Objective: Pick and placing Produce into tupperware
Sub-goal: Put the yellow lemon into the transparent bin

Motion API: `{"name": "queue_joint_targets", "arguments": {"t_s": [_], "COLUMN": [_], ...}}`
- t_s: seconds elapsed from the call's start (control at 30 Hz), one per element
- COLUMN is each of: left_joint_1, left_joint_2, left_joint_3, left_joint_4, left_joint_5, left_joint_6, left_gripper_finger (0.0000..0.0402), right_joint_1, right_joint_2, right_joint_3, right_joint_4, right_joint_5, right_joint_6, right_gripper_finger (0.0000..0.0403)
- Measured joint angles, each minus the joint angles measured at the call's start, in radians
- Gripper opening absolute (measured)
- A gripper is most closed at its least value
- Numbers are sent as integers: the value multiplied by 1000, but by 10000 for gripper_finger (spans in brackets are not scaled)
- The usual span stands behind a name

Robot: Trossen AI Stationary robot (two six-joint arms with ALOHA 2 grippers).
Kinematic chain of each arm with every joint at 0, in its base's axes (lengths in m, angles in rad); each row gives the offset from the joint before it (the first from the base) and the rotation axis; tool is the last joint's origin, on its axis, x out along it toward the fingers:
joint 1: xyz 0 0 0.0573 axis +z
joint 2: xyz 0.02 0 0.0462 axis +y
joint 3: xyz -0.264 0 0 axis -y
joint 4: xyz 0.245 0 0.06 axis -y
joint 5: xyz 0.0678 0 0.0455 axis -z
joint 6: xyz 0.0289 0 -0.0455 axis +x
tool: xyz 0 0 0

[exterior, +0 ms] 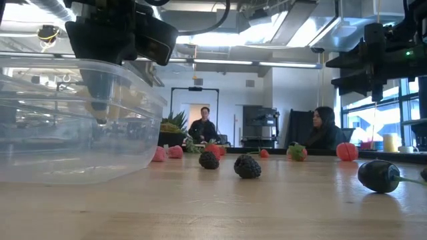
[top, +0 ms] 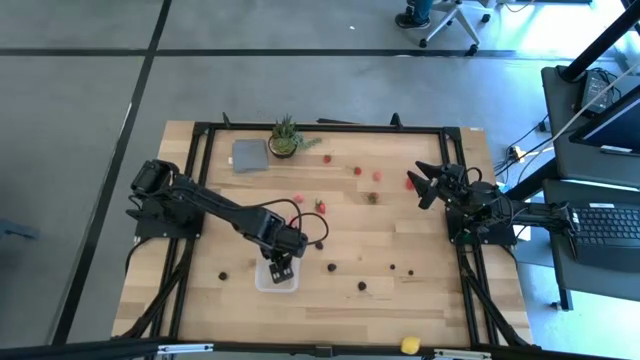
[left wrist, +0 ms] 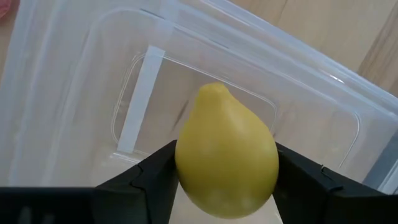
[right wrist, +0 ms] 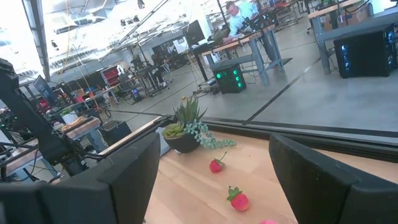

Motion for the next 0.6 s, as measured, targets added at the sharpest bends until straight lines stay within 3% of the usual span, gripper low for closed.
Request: {"name": "queue_joint_targets", "arguments": {"t_s": [0.6], "left_joint_1": [0], "left_joint_2": [-1], "left_joint_3": [0], "left_joint_4": [0], "left_joint_5": [-5], "left_joint_6": [2], "left_gripper_finger": [218], "right_joint_1": [0], "right_joint_2": [0], "right_joint_3": [0], "right_joint_4": [0], "right_joint_5": [0], "right_joint_6": [0], "right_gripper_finger": [303]}}
